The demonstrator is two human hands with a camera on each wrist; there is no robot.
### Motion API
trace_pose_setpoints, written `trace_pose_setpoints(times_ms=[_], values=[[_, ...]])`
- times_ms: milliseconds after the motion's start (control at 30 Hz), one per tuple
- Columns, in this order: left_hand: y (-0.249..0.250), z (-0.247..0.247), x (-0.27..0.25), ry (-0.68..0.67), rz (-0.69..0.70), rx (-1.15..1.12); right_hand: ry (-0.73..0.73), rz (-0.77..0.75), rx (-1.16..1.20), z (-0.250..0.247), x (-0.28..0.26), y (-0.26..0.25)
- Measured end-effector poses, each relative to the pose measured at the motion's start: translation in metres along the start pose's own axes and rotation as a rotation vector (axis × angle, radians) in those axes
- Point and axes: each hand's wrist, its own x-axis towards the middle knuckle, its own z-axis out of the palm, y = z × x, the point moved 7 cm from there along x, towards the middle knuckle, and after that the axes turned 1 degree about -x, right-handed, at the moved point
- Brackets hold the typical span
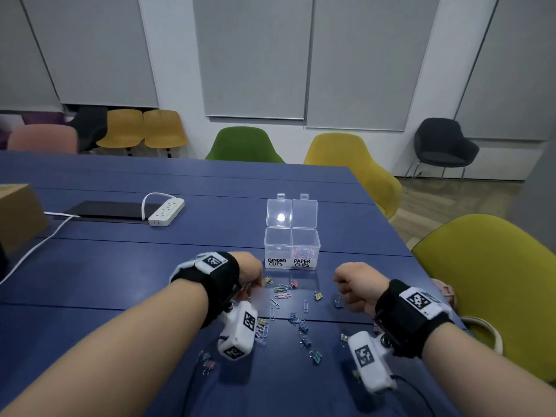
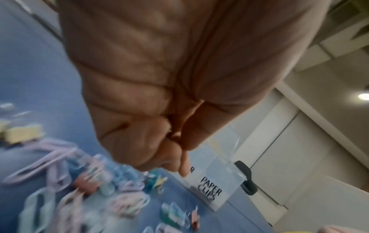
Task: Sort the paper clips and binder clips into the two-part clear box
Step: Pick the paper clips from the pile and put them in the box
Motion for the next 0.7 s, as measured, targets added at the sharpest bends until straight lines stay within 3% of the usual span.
trace_pose_setpoints(times_ms=[100, 233, 467, 700], values=[[0.038, -0.004, 0.005, -0.017, 0.056, -0.029, -0.041, -0.022, -0.207, -0.005, 0.014, -0.017], [0.090, 0.002, 0.019, 0.003, 0.164, -0.199, -0.049, -0.086, -0.256, -0.012, 0.040, -0.037], [0.124, 0.030, 0.063, 0.104, 0.354, -0.747, 0.104, -0.207, -0.148, -0.012, 0.082, -0.067], [0.125, 0.043, 0.084, 0.097, 0.504, -0.758, 0.349, -0.533, -0.248, -0.001, 0.113, -0.108]])
